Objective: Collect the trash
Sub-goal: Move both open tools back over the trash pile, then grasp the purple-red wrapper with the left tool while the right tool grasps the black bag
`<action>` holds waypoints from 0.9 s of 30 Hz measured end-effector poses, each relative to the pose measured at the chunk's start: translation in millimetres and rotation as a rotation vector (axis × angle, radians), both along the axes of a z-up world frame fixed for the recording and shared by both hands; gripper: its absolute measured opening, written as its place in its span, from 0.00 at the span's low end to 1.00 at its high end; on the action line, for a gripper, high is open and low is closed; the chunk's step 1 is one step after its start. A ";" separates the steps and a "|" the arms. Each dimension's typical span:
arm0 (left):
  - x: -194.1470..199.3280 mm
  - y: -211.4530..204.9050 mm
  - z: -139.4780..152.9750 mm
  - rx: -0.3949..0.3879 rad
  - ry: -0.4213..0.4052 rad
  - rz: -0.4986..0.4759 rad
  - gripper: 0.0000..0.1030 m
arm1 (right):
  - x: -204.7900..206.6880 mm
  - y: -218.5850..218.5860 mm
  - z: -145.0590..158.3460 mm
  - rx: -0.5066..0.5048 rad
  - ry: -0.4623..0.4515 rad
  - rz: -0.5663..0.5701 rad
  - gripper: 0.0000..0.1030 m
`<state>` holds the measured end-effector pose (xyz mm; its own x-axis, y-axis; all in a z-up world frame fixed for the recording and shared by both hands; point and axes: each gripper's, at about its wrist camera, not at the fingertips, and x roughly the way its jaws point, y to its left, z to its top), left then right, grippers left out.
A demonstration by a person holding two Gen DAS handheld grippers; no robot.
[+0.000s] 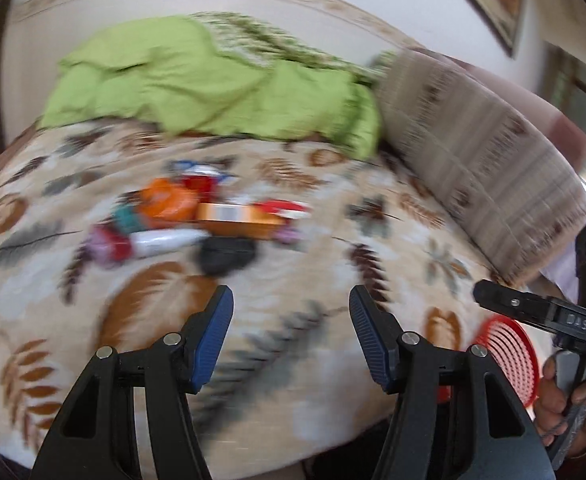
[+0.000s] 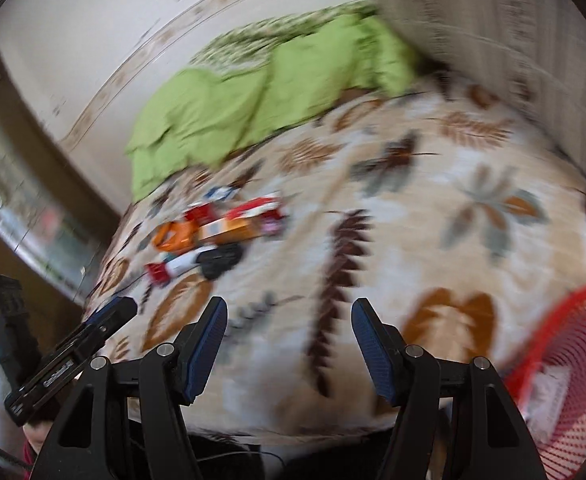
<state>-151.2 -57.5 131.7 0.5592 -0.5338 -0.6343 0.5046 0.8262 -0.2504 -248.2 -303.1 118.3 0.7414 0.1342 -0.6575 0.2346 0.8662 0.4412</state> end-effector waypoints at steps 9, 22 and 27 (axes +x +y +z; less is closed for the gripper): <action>60.0 101.8 3.8 0.003 0.034 0.274 0.62 | 106.2 51.8 -10.1 0.094 0.095 0.117 0.77; 97.9 143.4 -37.7 -0.043 0.088 0.403 0.62 | 229.2 76.4 -101.5 0.166 0.259 0.042 0.77; 109.0 137.4 -50.8 -0.042 0.081 0.403 0.62 | 245.2 96.1 -108.8 0.026 0.227 0.107 0.53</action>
<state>-42.2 79.9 80.9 0.6778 -0.3086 -0.6673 0.1203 0.9420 -0.3135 -3.0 -207.0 9.5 0.5560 0.2232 -0.8006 0.2377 0.8803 0.4105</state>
